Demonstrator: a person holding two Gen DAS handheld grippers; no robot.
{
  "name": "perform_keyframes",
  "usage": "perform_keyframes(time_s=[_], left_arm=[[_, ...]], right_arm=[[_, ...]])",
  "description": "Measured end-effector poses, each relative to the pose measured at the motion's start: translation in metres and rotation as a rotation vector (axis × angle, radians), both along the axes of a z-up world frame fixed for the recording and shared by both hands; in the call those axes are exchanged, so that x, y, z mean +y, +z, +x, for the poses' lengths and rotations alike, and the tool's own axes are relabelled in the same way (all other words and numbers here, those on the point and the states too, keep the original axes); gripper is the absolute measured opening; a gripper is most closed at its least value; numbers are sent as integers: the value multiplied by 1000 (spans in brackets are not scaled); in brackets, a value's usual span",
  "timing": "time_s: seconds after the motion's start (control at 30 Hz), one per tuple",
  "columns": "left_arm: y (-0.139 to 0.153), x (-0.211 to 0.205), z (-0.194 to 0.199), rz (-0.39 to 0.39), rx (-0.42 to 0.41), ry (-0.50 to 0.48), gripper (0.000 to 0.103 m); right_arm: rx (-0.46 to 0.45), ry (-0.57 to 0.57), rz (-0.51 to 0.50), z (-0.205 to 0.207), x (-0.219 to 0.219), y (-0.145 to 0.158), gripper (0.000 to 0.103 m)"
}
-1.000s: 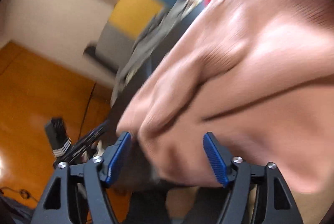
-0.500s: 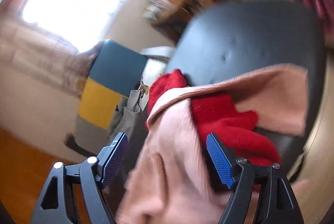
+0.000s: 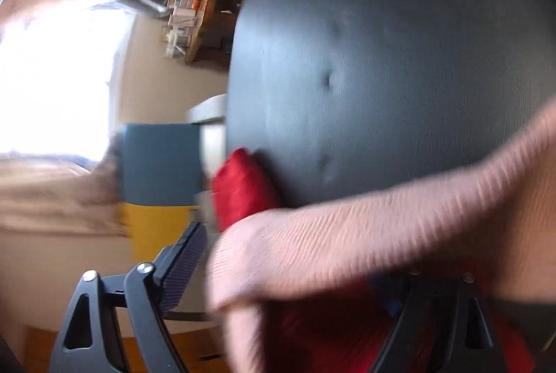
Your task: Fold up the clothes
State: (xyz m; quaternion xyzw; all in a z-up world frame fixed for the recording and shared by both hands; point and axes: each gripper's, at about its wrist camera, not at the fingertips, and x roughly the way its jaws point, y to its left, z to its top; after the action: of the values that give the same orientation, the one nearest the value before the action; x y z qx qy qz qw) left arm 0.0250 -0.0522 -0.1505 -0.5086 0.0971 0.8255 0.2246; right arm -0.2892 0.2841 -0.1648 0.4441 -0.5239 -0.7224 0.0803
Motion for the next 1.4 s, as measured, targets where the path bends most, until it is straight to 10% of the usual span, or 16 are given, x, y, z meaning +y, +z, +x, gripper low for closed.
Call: perform_keyframes(time_s=[0.07,0.2,0.47,0.63,0.8,1.13,1.4], left_arm=[[-6,6,3,13,-9,-38,24],[2,-9,7,115,-6,-1,24],[49,-94,8,350,88,264,22],[49,-171,-6,153,195,525,22],[-5,-178,-3,100,2,535,20],[-10,-152,77,267,-45,522,21],[41,-212,86,297,92,652,21]], right_arm=[[45,46,149,-10,-18,12,28],[146,87,364,-17,-39,42,19],[416,236,597,-14,-109,128,19],[568,433,634,-5,-200,174,19],[545,576,647,-13,-304,159,19],[499,932,597,1,-511,96,19],[450,987,603,50,-518,75,64]])
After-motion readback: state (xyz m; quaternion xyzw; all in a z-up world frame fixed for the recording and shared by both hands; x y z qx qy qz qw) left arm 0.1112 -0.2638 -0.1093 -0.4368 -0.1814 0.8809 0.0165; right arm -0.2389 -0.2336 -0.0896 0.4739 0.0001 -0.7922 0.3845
